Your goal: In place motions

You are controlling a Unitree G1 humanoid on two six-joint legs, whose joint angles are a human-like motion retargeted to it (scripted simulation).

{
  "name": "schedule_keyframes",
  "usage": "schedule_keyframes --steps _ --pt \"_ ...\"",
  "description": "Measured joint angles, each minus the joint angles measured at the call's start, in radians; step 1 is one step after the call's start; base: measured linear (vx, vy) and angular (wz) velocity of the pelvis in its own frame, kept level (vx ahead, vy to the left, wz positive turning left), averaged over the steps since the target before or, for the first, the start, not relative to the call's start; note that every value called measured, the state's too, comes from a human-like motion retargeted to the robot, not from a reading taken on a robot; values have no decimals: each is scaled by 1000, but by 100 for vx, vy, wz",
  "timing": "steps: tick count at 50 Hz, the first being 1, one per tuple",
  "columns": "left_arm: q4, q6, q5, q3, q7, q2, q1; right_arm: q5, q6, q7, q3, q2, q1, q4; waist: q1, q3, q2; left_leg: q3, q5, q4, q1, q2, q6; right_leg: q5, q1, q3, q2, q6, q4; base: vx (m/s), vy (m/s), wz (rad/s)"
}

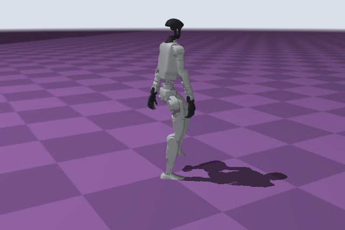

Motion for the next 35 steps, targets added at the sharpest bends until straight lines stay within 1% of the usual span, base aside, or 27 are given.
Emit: schedule_keyframes --steps 2,3,5,7,8,11,13,15,16,17,18,19,20,21,22,23,24,25,26,27,28,30,32,33,35 --pt "13 35 24 22 -29 9 39 -18 -18 -16 4 9 -42 -101 35 -1 -35 -19 -62 192 -182 19 1 -5 -37 16 -9 -33 14 -1 -32 -61" --pt "13 48 44 30 -31 11 74 -23 -32 -26 9 13 -50 -141 39 -17 -46 -31 -81 263 -270 12 1 -6 -61 15 -5 -53 20 16 -18 -27" --pt "13 63 72 35 -34 11 145 -19 -67 -35 29 14 -59 -211 50 -51 -70 -7 -92 328 -384 -16 1 -9 -97 -14 -26 -74 40 21 4 -21" --pt "13 81 85 38 -42 9 194 -9 -99 -30 52 18 -67 -258 42 -63 -77 25 -81 300 -396 -38 -1 -10 -110 -9 -43 -71 59 10 15 -8" --pt "13 89 87 42 -45 9 203 -8 -110 -25 58 21 -76 -276 34 -58 -73 26 -77 271 -375 -36 -1 -14 -107 -8 -41 -69 64 -1 6 2" --pt "13 95 87 49 -39 12 207 -13 -127 -30 57 35 -68 -295 6 -51 -35 12 -83 129 -218 -23 0 -17 -64 -21 1 -60 43 4 3 15" --pt "13 87 87 51 -34 12 202 -14 -133 -39 50 39 -31 -281 -13 -67 -5 -3 -78 -32 -63 -53 -22 -16 -34 -38 20 -43 25 20 14 25" --pt "13 77 84 50 -34 7 199 -19 -135 -41 43 39 24 -252 -26 -96 6 -37 -59 -236 103 -127 -90 -23 -16 -42 16 -26 24 28 9 3" --pt "13 70 76 45 -31 5 190 -25 -129 -36 35 37 66 -223 -30 -112 11 -70 -39 -415 229 -189 -135 -32 -7 -40 14 -16 35 33 5 -13" --pt "12 62 67 40 -27 5 180 -33 -122 -30 25 35 106 -193 -35 -122 19 -103 -16 -595 356 -245 -167 -41 3 -35 17 -7 49 34 3 -16" --pt "6 54 57 32 -20 5 167 -43 -112 -21 11 30 140 -159 -40 -120 33 -137 13 -776 484 -287 -174 -52 15 -24 31 2 71 31 1 -18" --pt "0 47 46 20 -13 5 151 -61 -98 -9 -11 23 172 -122 -44 -114 55 -162 -8 -945 603 -306 -172 -54 24 -5 55 11 101 29 1 -23" --pt "-7 40 35 6 -5 5 132 -82 -82 3 -39 15 203 -84 -46 -107 79 -184 -55 -1109 717 -314 -166 -52 31 19 85 19 135 32 4 25" --pt "-10 38 28 -15 5 3 110 -101 -54 -2 -87 7 243 -47 -82 -117 99 -107 -143 -1200 788 -280 -146 2 16 -4 95 34 185 30 6 69" --pt "-13 37 22 -33 14 2 84 -100 -21 -15 -131 0 277 -8 -117 -135 122 -27 -197 -1279 832 -242 -144 80 -29 -21 99 50 262 20 8 96" --pt "-15 39 19 -42 21 0 48 -61 20 -45 -169 -4 297 34 -150 -170 149 58 -181 -1332 823 -197 -178 208 -134 -25 91 69 396 -2 8 64" --pt "-31 37 16 -53 23 0 3 24 53 -79 -208 -6 304 71 -175 -159 164 -36 -157 -1339 789 -198 -178 296 -242 -6 60 90 569 -25 8 40" --pt "-53 34 12 -66 24 2 -46 132 83 -114 -249 -7 304 107 -196 -125 173 -219 -130 -1322 742 -221 -161 364 -351 23 16 112 762 -41 11 25" --pt "-95 27 -5 -106 14 12 -90 261 84 -132 -293 -15 302 145 -199 -85 165 -196 -124 -1328 749 -220 -156 346 -432 89 39 118 886 -49 14 16" --pt "-136 24 -20 -145 0 26 -137 383 82 -138 -332 -25 298 183 -207 -46 159 -163 -119 -1333 756 -216 -153 320 -513 136 43 119 1014 -52 18 15" --pt "-174 29 -30 -182 -22 48 -189 494 73 -121 -360 -41 292 222 -223 -12 153 -108 -114 -1337 760 -208 -153 281 -595 142 7 108 1149 -48 16 37" --pt "-242 34 1 -207 -64 88 -261 643 86 -51 -380 -66 292 284 -283 23 162 -118 -102 -1340 740 -184 -160 210 -754 132 -25 104 1363 -30 10 70" --pt "-311 24 68 -165 -40 86 -255 653 105 -44 -387 -84 322 325 -341 -12 181 -117 -94 -1344 700 -171 -164 158 -896 128 -39 100 1489 7 0 55" --pt "-329 10 78 -157 -16 82 -248 633 104 -73 -387 -92 346 334 -356 -48 198 -118 -88 -1348 671 -167 -165 141 -963 126 -47 101 1531 23 -6 17" --pt "-353 -20 63 -192 7 77 -233 576 96 -136 -386 -103 399 337 -344 -113 221 -77 -84 -1357 639 -156 -171 117 -1042 113 -70 90 1570 27 -7 -4"
